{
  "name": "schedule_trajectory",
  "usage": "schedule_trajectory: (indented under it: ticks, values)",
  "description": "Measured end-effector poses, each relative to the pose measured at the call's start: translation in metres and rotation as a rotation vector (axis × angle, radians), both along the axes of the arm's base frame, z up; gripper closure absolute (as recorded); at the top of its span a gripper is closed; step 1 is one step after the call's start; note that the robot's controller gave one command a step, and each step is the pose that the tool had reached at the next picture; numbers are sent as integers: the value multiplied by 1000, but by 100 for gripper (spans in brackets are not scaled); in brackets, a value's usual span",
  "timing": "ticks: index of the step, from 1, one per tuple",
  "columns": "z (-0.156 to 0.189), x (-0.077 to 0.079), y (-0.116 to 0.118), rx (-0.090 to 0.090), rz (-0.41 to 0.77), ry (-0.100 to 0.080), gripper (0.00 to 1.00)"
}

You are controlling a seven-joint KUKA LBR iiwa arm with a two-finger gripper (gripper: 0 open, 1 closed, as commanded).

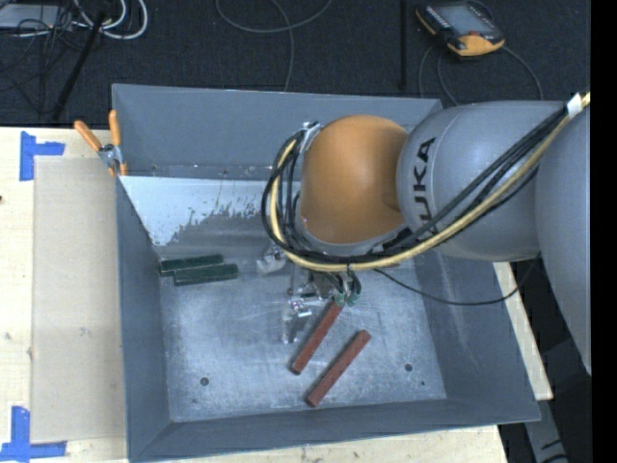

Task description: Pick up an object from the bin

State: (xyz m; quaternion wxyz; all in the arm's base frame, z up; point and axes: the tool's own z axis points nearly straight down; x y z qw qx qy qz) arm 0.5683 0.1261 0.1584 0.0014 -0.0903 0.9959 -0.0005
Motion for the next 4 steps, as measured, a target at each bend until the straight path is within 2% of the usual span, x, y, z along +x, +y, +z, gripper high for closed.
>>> schedule_trajectory:
  ticks: [1,2,3,4]
  values:
    - [-47,19,-27,1,240,-2,0]
    - [-32,-11,-73,2,276,18,0]
    - [-83,6,-70,-1,533,2,100]
    - [-83,6,-70,-1,532,2,100]
